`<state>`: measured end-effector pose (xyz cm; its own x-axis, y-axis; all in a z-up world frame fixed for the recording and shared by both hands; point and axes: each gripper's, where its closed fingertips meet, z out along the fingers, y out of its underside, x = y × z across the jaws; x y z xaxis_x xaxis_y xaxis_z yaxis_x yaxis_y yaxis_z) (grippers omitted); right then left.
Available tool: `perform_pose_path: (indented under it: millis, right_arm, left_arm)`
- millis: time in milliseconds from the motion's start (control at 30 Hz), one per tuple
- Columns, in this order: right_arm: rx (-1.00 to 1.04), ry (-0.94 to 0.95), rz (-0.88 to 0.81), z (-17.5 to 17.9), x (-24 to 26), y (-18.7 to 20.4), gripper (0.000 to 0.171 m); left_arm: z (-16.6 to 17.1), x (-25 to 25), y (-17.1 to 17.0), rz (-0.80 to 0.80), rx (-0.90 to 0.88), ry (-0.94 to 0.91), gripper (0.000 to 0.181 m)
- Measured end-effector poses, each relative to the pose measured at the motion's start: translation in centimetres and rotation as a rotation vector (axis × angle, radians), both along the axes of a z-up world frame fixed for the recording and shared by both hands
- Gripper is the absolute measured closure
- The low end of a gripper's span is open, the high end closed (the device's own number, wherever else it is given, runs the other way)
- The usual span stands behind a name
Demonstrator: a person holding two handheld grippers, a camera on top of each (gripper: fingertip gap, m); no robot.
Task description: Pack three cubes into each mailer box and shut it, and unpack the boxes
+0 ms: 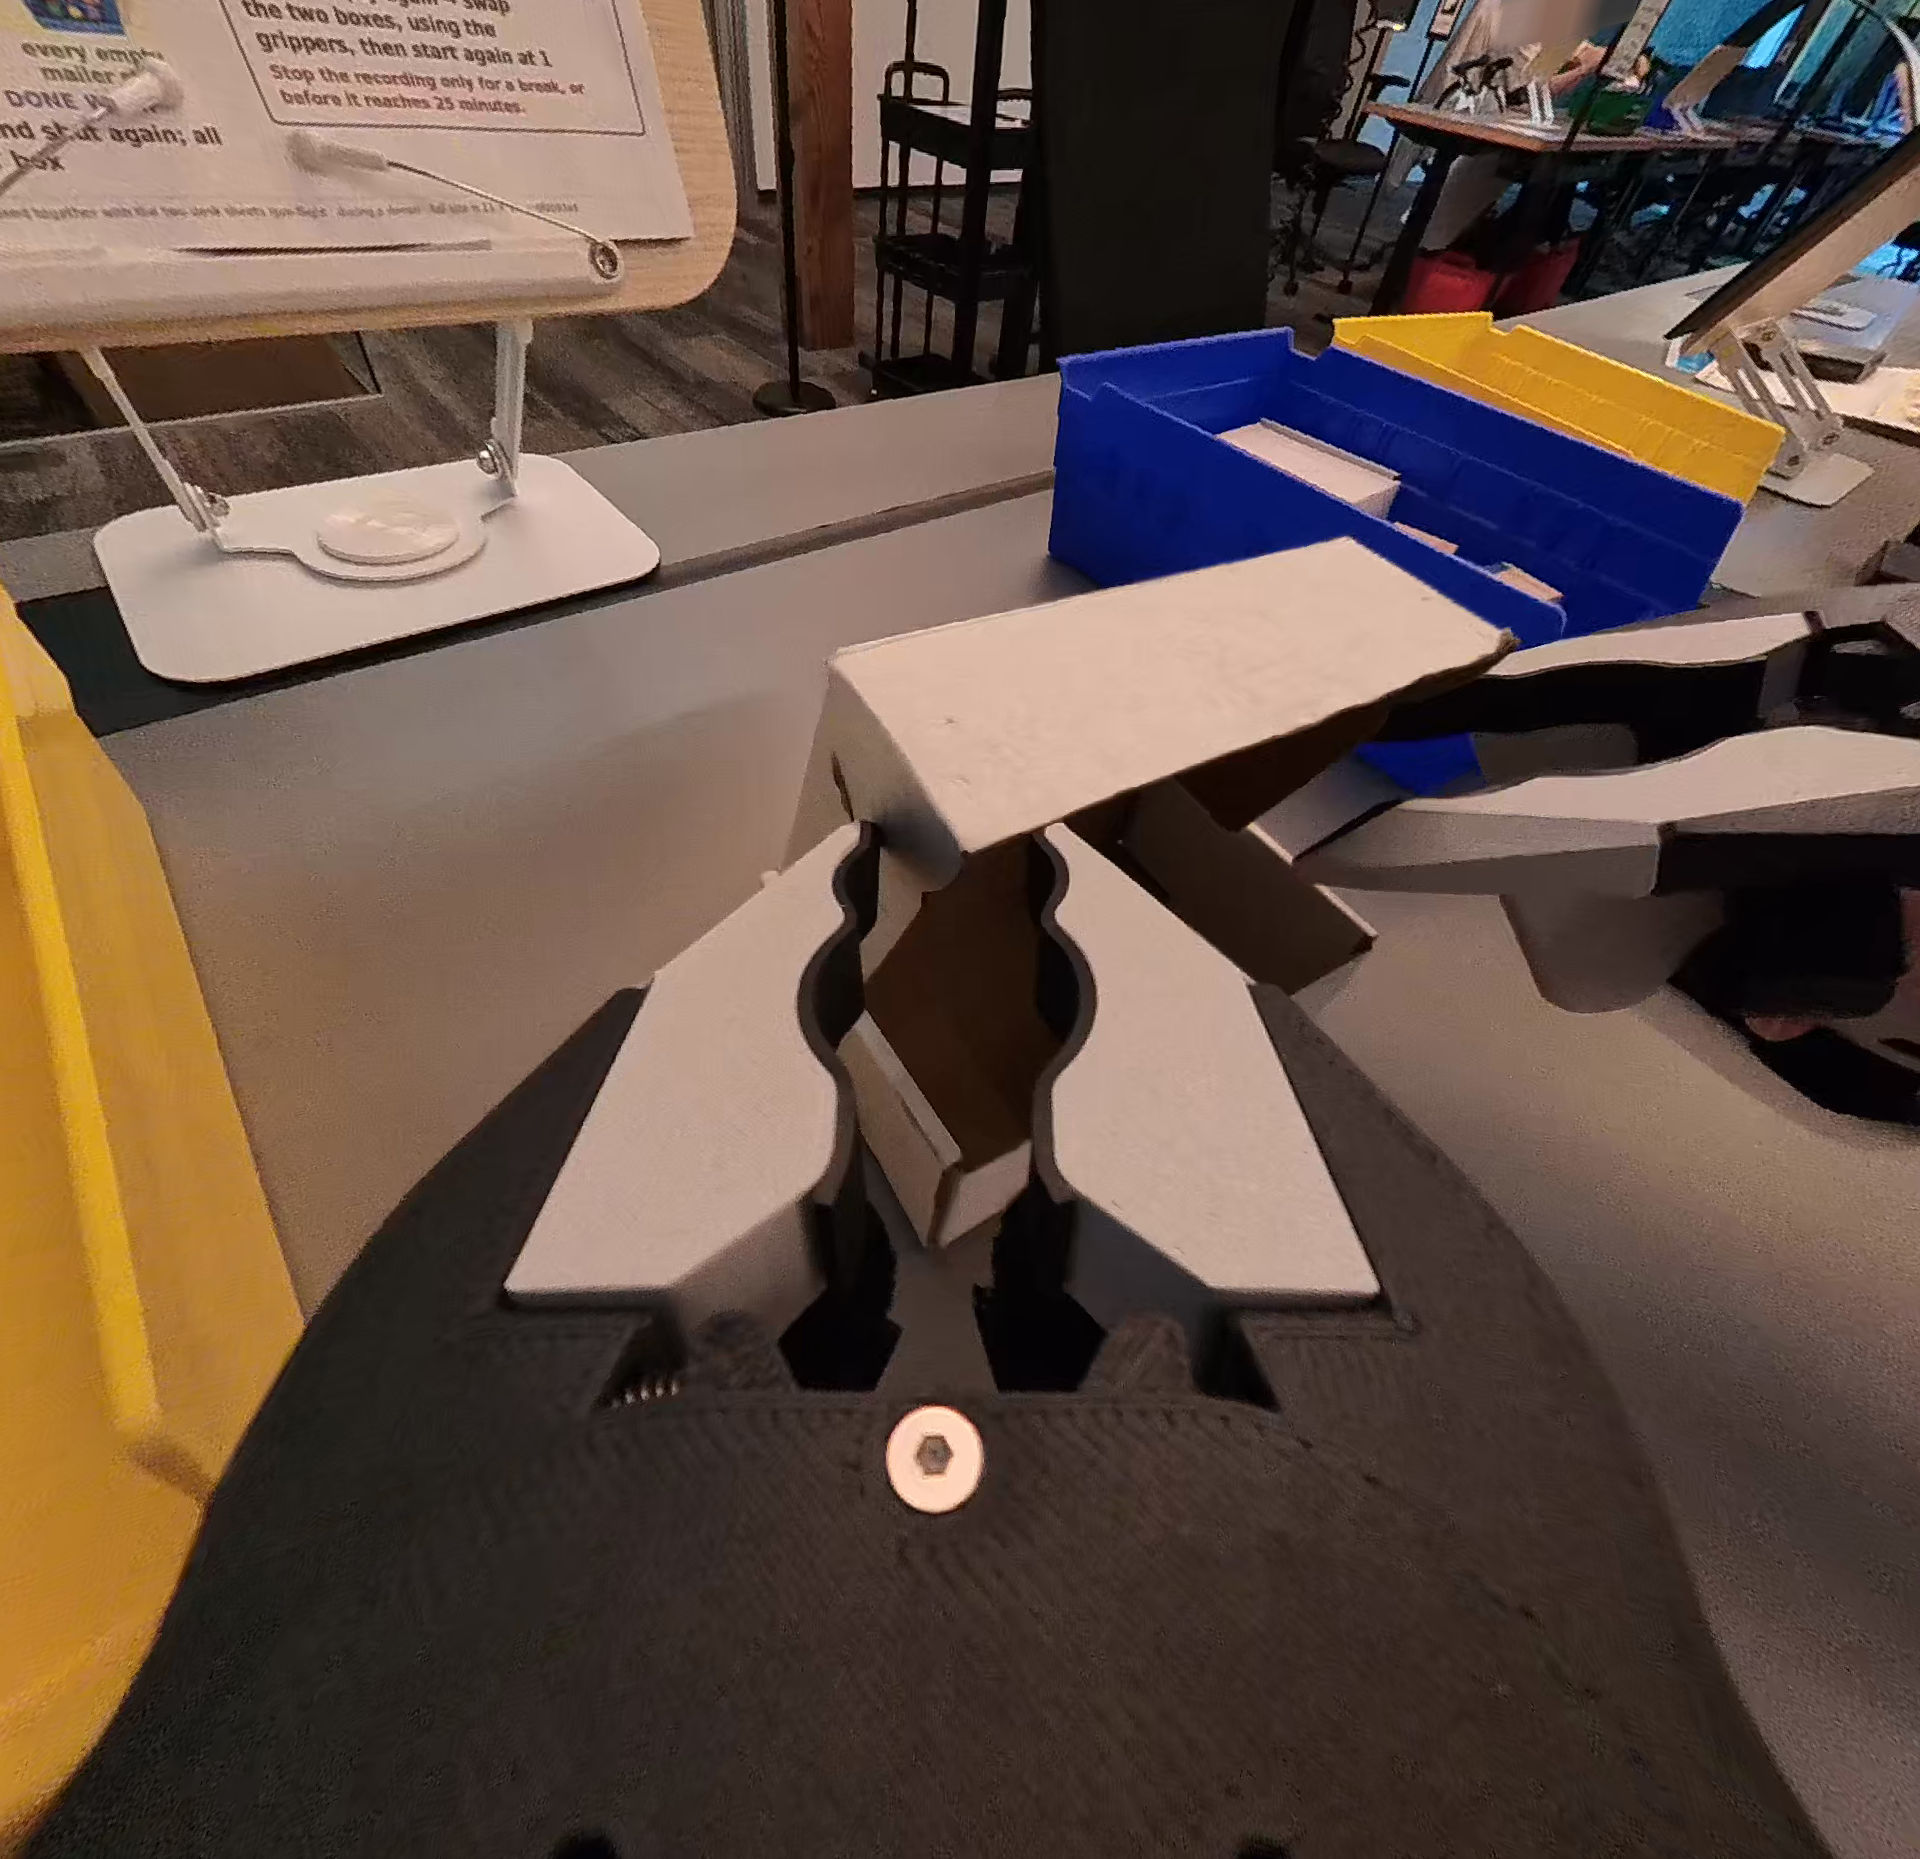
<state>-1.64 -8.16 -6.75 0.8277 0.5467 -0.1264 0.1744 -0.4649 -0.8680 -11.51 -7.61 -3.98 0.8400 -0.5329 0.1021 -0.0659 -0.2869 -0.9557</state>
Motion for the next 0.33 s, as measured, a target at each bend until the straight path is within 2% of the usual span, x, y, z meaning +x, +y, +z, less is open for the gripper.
perform_pose_path:
  millis: [33, 233, 333]
  right_arm:
    - [0.005, -0.019, 0.000, -0.3, 0.1, -0.1, 0.109]
    - [-0.003, -0.031, 0.009, -1.8, 0.6, -0.7, 0.108]
    - [0.054, -0.058, -0.028, -1.9, 1.7, -0.5, 0.109]
  left_arm:
    - [-0.1, 0.0, -0.1, -0.005, -0.005, -0.003, 0.155]
    - [-1.5, 0.3, -0.3, -0.012, -0.058, 0.006, 0.154]
    - [-1.7, 0.4, -0.4, -0.011, -0.052, 0.027, 0.152]
